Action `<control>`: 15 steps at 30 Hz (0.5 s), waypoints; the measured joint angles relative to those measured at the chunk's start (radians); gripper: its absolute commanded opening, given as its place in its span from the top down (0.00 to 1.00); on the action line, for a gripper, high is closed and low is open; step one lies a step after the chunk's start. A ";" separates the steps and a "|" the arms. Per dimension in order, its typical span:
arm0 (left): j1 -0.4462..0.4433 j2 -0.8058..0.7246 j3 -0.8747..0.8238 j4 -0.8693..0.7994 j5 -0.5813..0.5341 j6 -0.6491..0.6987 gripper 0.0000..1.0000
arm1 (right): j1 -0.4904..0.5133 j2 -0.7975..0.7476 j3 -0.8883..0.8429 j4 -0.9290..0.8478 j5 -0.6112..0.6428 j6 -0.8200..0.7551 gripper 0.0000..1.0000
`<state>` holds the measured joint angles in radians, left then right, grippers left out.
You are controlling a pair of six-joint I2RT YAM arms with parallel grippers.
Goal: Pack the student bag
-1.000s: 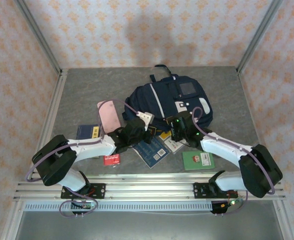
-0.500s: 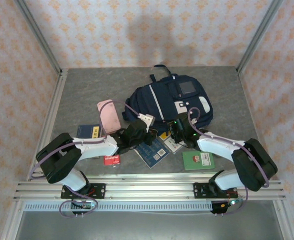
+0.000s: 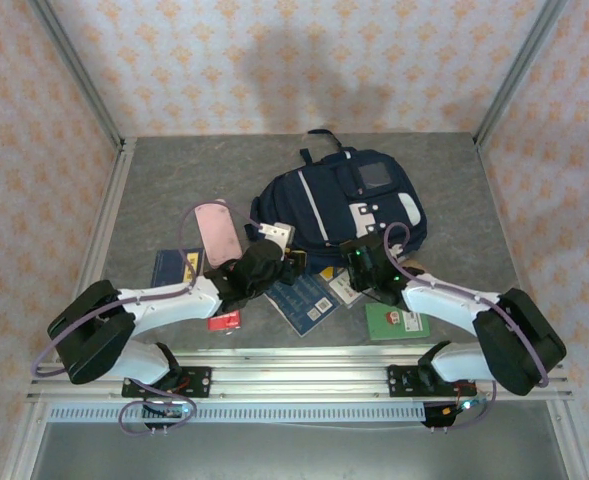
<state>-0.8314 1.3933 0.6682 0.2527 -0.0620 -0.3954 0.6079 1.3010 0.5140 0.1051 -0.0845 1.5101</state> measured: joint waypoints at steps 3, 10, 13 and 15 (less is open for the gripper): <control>0.000 0.003 -0.007 -0.002 0.002 -0.001 0.58 | 0.000 0.000 -0.018 0.012 0.000 0.028 0.38; 0.000 0.035 -0.023 0.004 0.029 -0.021 0.54 | -0.003 0.076 -0.045 0.130 0.003 0.063 0.47; 0.000 0.048 -0.023 0.004 0.032 -0.026 0.53 | -0.007 0.148 -0.046 0.229 0.003 0.063 0.72; 0.000 0.050 -0.024 0.003 0.033 -0.027 0.50 | -0.011 0.180 -0.049 0.292 -0.002 0.064 0.88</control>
<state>-0.8314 1.4429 0.6445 0.2562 -0.0292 -0.4225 0.5964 1.4815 0.4648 0.3973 -0.0860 1.5738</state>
